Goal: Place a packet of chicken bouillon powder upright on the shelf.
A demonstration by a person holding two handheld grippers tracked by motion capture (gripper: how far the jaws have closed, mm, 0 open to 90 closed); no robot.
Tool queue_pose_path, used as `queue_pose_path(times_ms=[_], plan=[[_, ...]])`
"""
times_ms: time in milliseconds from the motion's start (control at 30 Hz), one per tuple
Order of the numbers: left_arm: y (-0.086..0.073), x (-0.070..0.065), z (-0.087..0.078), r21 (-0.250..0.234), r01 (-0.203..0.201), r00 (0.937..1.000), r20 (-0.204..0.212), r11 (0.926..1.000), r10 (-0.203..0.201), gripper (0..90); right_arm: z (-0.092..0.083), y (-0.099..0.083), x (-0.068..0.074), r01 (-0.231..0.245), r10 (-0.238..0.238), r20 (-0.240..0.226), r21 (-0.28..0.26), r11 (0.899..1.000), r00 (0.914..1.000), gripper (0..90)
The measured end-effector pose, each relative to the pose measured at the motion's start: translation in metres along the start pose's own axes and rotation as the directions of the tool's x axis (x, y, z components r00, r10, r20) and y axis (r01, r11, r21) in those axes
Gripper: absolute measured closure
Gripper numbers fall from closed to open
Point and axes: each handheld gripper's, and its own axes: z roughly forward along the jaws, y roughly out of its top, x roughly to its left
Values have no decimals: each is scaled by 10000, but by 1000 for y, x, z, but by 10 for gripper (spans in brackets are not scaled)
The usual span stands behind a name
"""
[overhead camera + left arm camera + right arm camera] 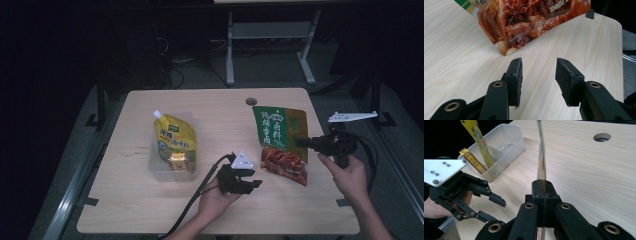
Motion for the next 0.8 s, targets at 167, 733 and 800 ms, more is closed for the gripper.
queue_pose_path(times_ms=[167,733,800], plan=[[-1,-1,-6,-59,-94,10000,18,9999,94,550,0,6,7,306,-306,-9,48,9995,9995,900],[-12,-6,-28,-590,140,9997,212,9982,-127,497,18,41,38,1201,-1214,-784,-208,9925,9895,900],[-14,-6,-30,-616,149,9997,203,9980,-137,496,21,44,40,1221,-1235,-852,-213,9923,9887,900]])
